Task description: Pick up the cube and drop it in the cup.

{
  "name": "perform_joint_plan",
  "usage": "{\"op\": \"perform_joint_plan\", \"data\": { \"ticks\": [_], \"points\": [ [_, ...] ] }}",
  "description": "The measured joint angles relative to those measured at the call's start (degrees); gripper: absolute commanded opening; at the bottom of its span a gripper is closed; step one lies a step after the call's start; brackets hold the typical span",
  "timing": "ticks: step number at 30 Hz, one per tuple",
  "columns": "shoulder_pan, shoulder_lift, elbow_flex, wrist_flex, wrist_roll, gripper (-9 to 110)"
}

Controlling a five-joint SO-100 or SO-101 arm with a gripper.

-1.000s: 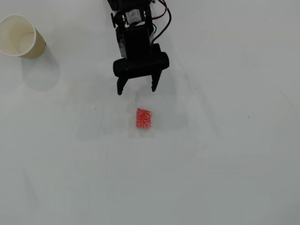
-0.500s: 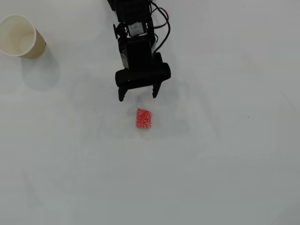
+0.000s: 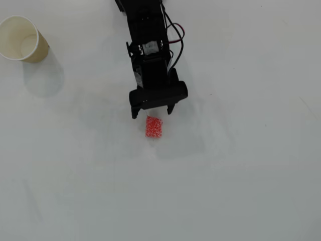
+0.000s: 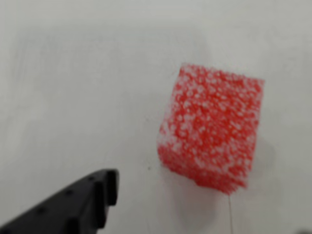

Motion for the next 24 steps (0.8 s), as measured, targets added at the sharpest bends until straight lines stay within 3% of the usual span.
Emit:
{"op": "perform_joint_plan", "data": {
  "ticks": [24],
  "points": [
    [2.9,-11.6,-7.4,-2.9,0.0,35]
  ]
}}
